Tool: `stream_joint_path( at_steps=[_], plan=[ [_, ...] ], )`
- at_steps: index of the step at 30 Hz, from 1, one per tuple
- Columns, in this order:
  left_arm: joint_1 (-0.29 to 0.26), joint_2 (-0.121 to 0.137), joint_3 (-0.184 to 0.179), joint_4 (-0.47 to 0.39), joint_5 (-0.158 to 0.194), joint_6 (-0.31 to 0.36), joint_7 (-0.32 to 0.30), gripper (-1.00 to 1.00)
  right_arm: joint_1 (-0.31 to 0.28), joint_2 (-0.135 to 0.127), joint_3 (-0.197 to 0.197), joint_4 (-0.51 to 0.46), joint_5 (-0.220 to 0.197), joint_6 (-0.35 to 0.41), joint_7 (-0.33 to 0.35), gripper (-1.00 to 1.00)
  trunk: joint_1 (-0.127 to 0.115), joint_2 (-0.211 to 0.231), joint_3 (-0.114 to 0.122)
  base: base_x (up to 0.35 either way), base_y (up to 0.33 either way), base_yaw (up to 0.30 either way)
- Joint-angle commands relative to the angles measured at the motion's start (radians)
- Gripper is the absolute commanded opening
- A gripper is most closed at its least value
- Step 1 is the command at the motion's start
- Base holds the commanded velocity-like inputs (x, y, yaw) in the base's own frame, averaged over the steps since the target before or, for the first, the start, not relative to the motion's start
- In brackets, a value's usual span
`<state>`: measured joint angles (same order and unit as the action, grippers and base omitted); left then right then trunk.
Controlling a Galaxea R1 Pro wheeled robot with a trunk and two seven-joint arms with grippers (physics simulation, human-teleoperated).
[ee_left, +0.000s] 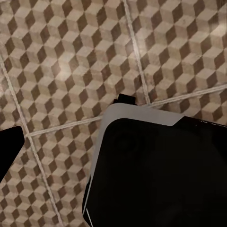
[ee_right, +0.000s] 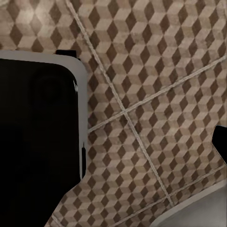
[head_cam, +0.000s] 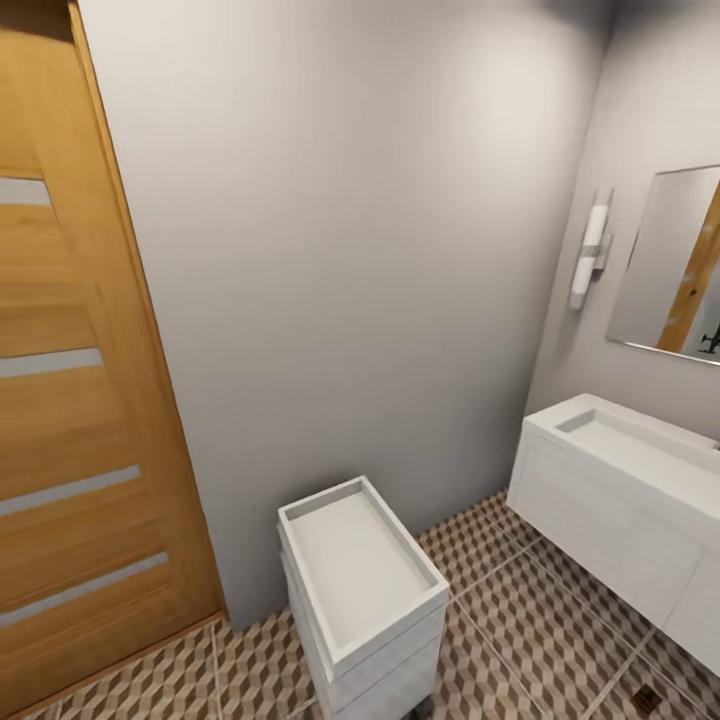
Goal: Take the four mousetraps from the cabinet in the bathroom and place them on the bathroom floor. Make sure all four end up on the same floor surface, and ensure that at least two of them are either under or directly next to the same bathroom sink.
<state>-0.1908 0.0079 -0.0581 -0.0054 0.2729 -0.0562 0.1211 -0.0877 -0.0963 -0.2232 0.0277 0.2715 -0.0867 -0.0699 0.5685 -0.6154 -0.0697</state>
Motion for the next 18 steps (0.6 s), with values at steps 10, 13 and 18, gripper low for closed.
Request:
stream_joint_path(
  at_steps=[10,13,18],
  plan=[
    [-0.001,0.0,-0.006,0.001,0.008,-0.003,0.002,1.0,-0.001,0.0,-0.008,0.001,0.01,-0.007,-0.004,1.0,0.0,-0.002,-0.002,0.0,0.0,0.102],
    [-0.001,0.0,-0.006,0.001,0.008,-0.002,0.002,1.0,-0.001,0.0,-0.008,0.0,0.012,-0.008,-0.004,1.0,0.0,-0.002,-0.002,0.0,0.0,0.026],
    [-0.001,0.0,-0.006,0.001,0.008,-0.002,0.002,1.0,-0.001,0.0,-0.007,0.0,0.015,-0.015,-0.004,1.0,0.0,-0.002,-0.001,0.0,0.0,0.092]
  ],
)
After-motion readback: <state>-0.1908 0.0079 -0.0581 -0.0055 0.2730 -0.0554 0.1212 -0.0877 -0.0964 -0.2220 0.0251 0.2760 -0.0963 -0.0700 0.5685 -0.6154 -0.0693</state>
